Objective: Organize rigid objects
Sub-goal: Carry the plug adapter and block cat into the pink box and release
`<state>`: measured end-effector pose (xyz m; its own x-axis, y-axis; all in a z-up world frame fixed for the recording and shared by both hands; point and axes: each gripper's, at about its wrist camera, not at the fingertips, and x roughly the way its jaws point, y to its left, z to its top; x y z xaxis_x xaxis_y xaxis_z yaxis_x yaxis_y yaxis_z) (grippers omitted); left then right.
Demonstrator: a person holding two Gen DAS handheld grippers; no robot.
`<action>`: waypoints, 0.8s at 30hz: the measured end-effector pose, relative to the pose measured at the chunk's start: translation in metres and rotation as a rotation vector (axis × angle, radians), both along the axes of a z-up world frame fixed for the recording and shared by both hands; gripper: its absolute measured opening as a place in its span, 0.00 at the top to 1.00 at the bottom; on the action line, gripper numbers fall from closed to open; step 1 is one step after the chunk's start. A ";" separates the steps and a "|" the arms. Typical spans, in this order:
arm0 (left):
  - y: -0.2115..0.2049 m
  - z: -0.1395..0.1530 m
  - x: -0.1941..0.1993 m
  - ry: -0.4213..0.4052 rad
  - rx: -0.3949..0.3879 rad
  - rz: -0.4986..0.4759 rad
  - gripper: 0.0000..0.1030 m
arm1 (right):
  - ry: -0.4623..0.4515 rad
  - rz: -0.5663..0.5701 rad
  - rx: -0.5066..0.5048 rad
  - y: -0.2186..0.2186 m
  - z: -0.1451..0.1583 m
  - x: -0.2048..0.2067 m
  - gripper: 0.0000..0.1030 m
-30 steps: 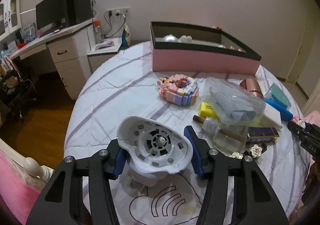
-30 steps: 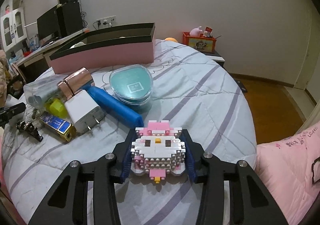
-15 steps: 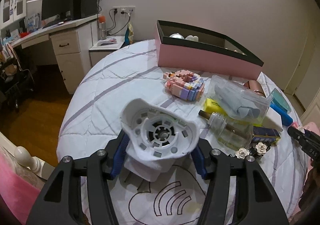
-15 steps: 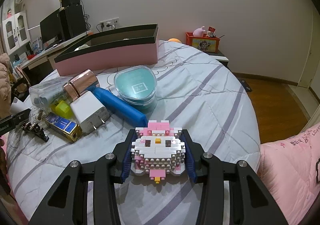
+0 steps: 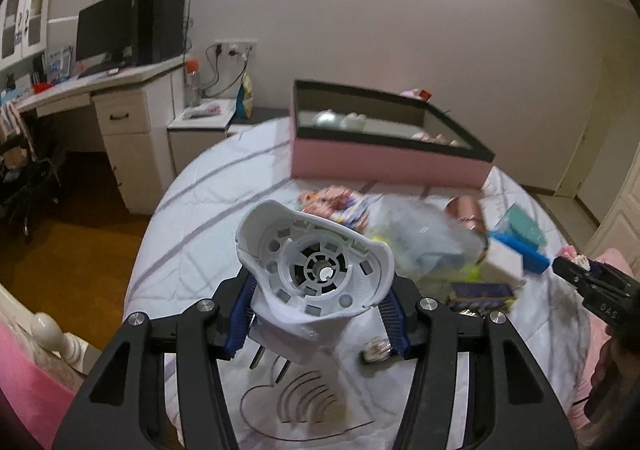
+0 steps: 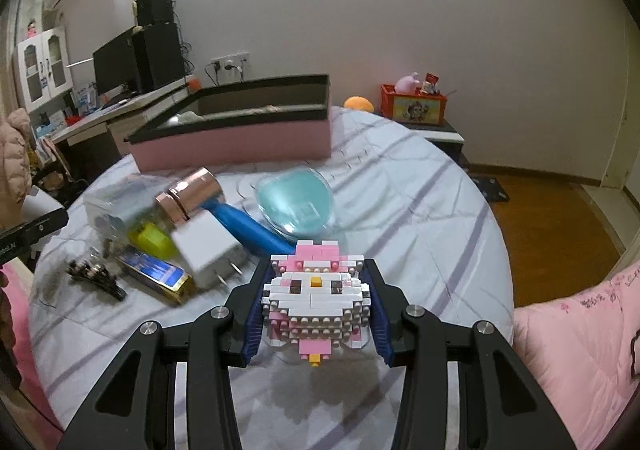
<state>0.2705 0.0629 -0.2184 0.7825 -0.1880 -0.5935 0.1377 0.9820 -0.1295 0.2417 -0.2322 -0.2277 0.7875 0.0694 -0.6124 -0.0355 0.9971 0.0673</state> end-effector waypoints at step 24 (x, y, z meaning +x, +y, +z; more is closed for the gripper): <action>-0.069 0.070 0.047 -0.118 0.013 -0.169 0.46 | -0.170 0.150 -0.025 0.053 0.077 0.058 0.57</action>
<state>0.3176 -0.0062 -0.1482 0.8048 -0.3152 -0.5030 0.3139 0.9452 -0.0901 0.3000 -0.1797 -0.1505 0.8615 0.1798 -0.4748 -0.1921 0.9811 0.0231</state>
